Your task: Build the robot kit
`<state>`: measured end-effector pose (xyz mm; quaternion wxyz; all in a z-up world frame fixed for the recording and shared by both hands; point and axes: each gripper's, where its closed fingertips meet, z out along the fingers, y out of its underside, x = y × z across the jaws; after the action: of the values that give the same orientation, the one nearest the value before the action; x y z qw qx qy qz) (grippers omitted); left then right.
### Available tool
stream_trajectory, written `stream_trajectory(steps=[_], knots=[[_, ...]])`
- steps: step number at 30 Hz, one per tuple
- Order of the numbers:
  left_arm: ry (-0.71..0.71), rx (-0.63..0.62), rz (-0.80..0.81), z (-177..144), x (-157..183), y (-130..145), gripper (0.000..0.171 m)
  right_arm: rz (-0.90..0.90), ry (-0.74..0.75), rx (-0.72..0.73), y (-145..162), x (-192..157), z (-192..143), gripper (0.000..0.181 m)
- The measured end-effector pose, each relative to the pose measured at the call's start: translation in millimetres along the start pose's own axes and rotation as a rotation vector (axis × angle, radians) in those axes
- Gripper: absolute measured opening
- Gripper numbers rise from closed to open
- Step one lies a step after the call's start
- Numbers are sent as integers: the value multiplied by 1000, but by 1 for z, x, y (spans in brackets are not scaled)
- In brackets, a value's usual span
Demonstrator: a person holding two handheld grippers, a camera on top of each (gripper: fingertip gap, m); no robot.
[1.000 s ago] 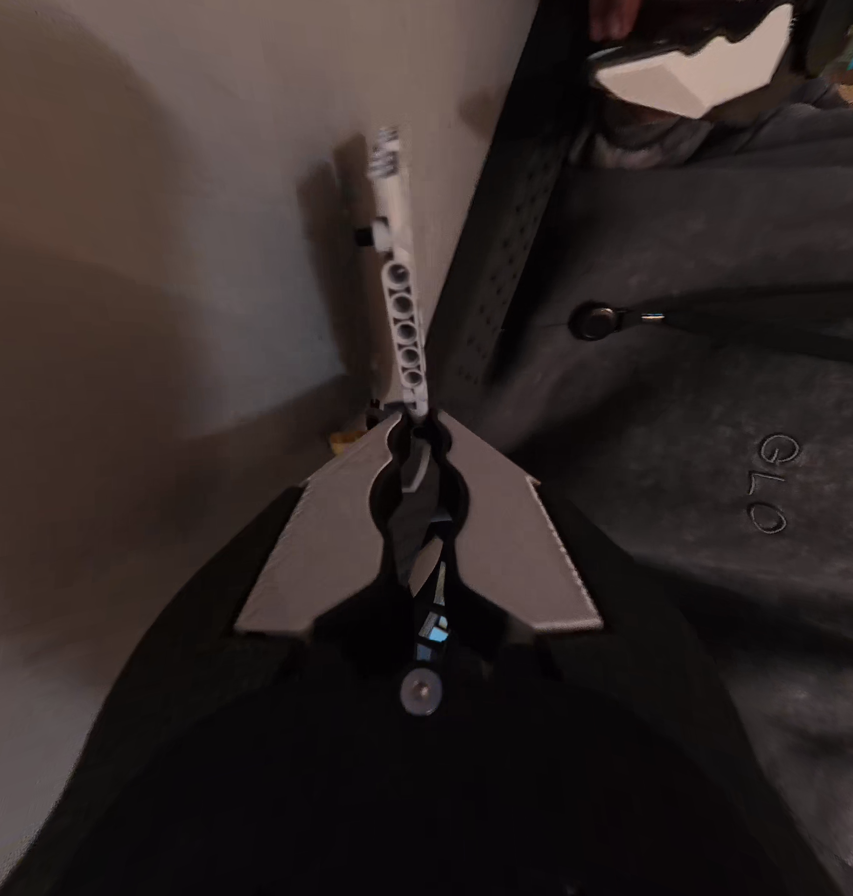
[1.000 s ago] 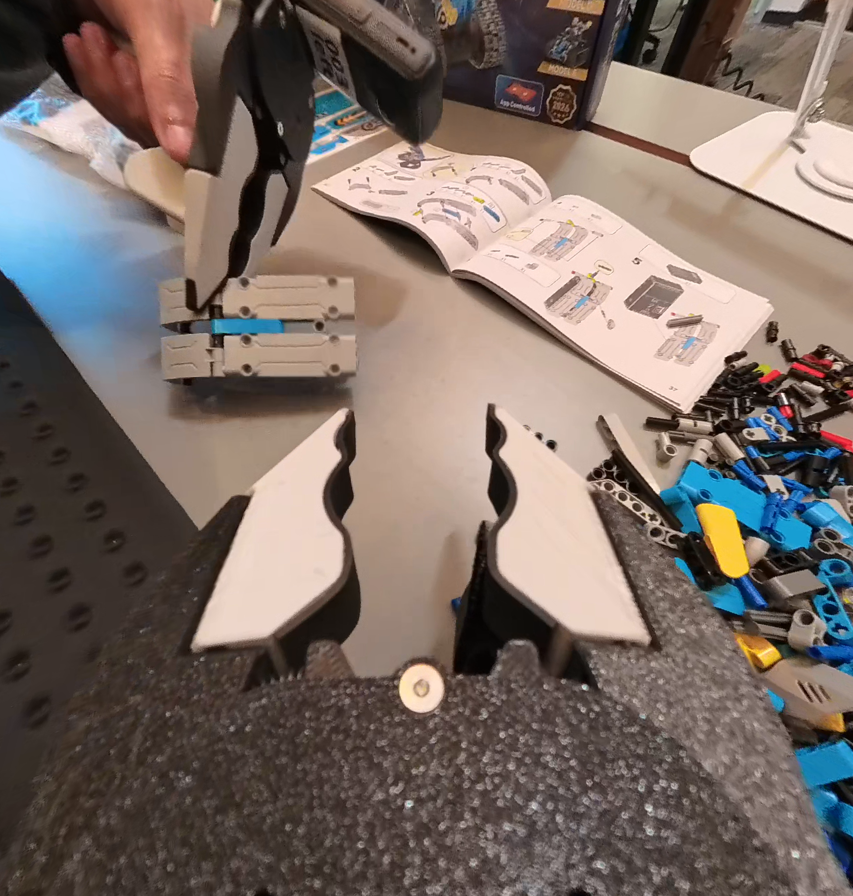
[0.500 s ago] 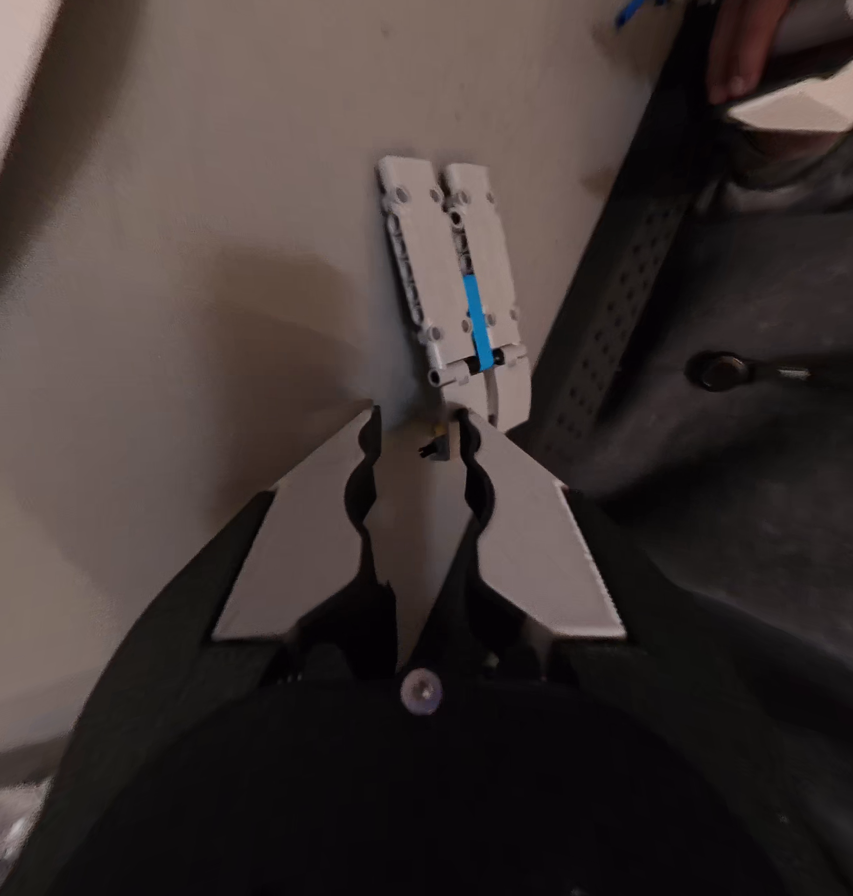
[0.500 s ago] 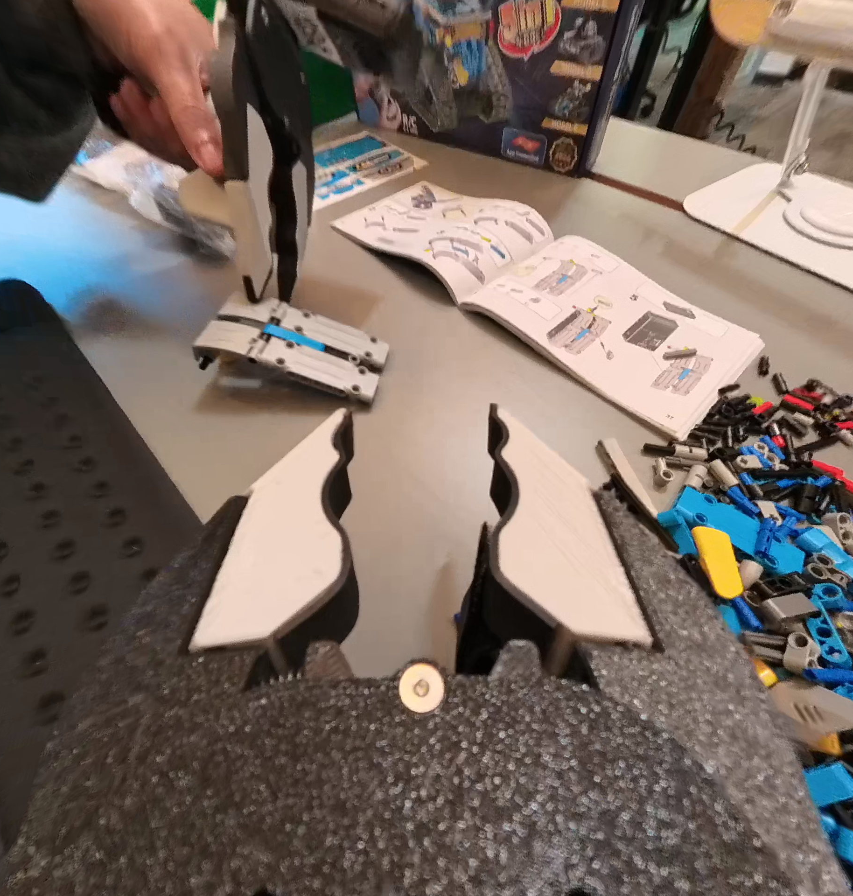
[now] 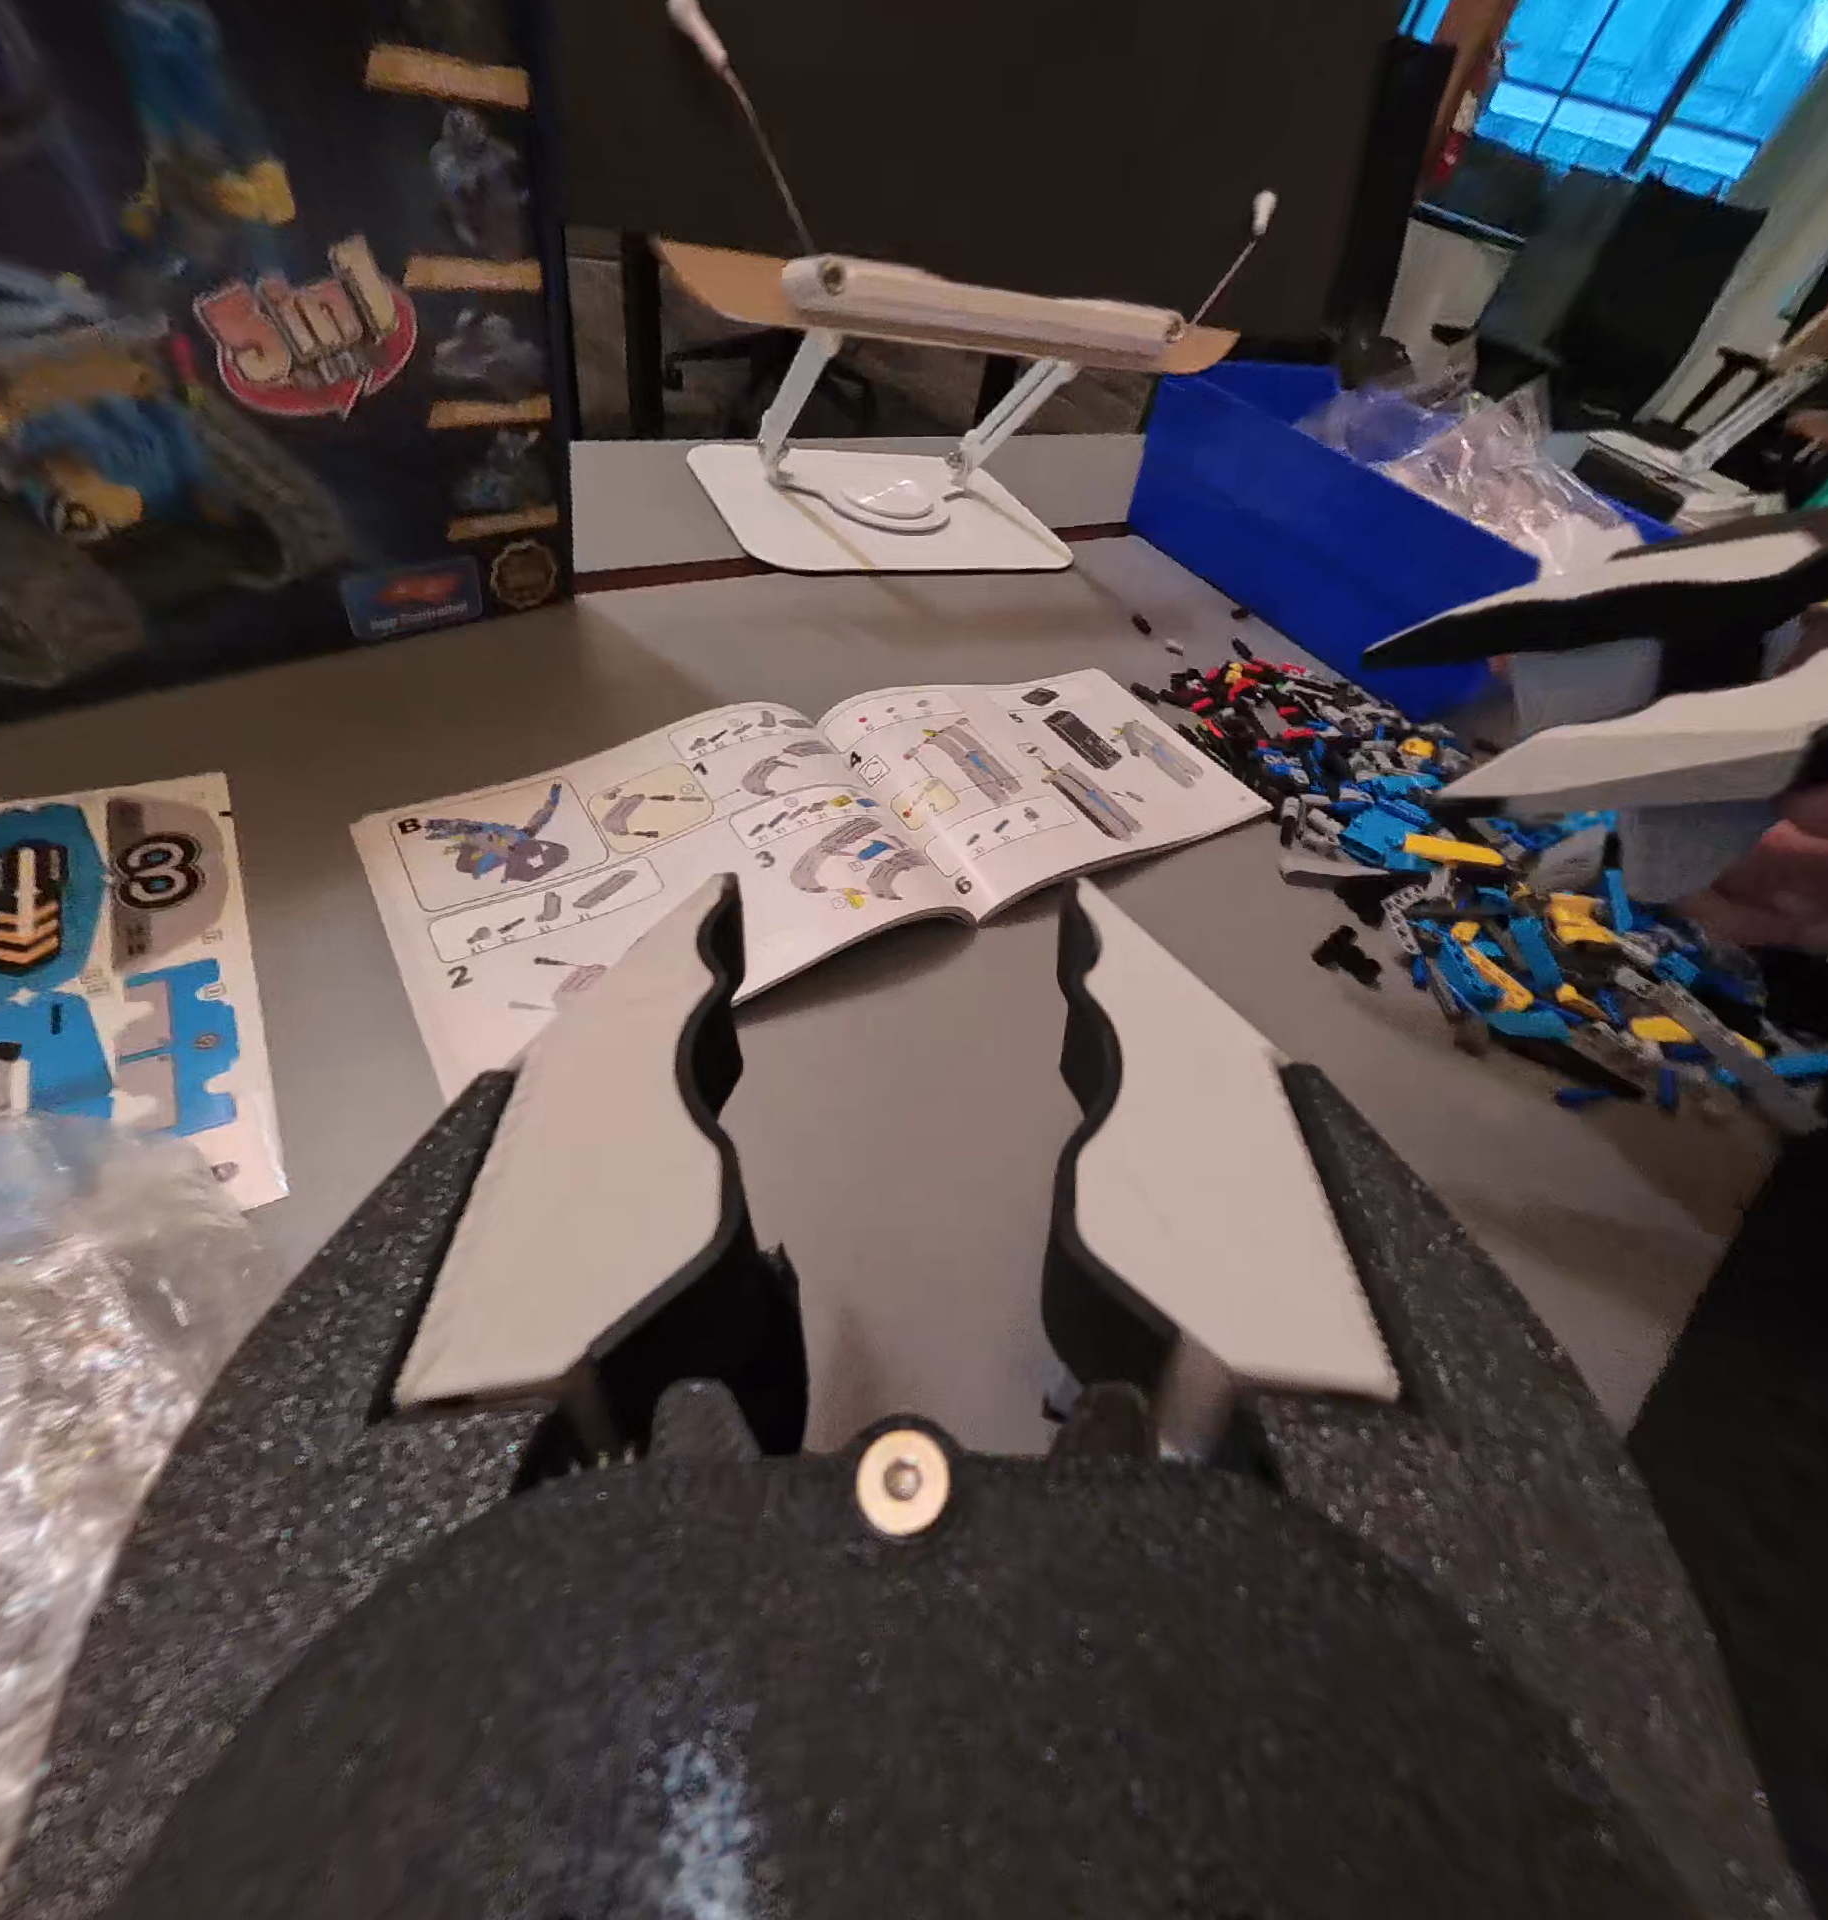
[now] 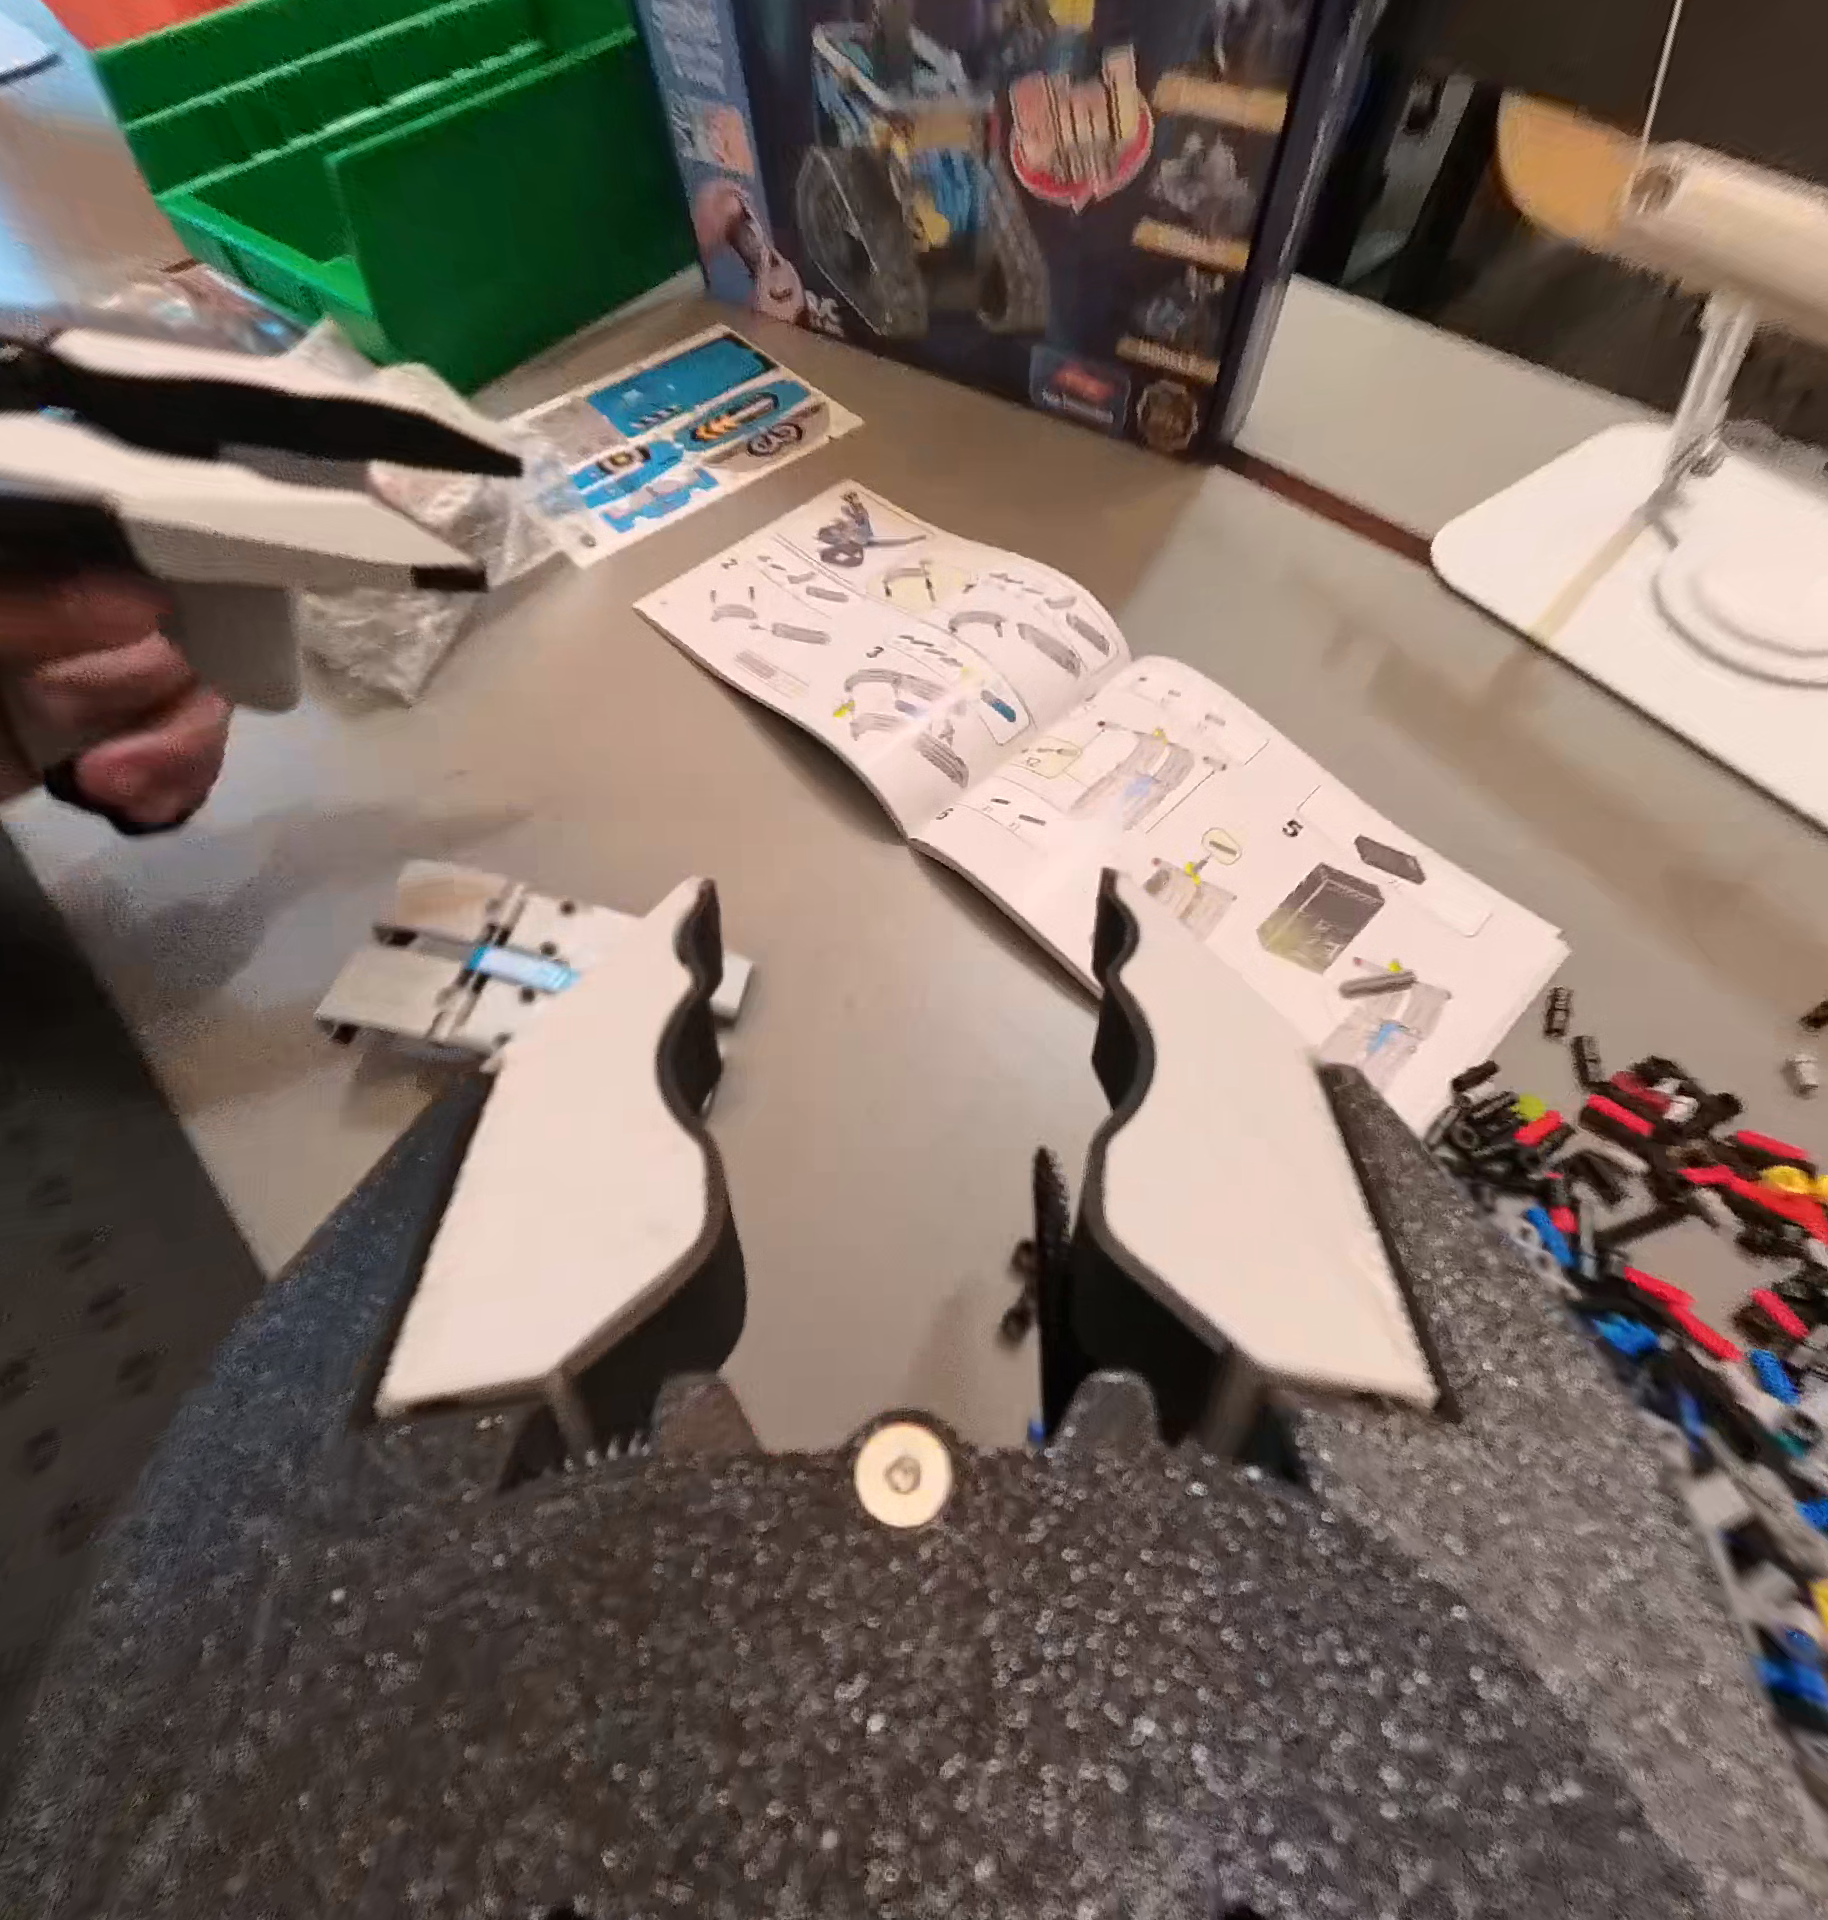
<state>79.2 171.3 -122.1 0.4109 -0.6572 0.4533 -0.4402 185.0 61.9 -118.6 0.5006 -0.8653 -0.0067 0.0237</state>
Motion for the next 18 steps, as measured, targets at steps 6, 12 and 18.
stream_trajectory(steps=[6, 12, 18], knots=[[-49, -30, 107, 29, -18, 9, 70, 178, 111, 0, 13, 46, 51, 70], [49, -187, 31, 48, -3, 37, 55, 271, 94, 3, 34, 49, 56, 61], [126, -365, 11, 92, 20, 23, 23, 202, 218, -168, 41, 80, 76, 49]])
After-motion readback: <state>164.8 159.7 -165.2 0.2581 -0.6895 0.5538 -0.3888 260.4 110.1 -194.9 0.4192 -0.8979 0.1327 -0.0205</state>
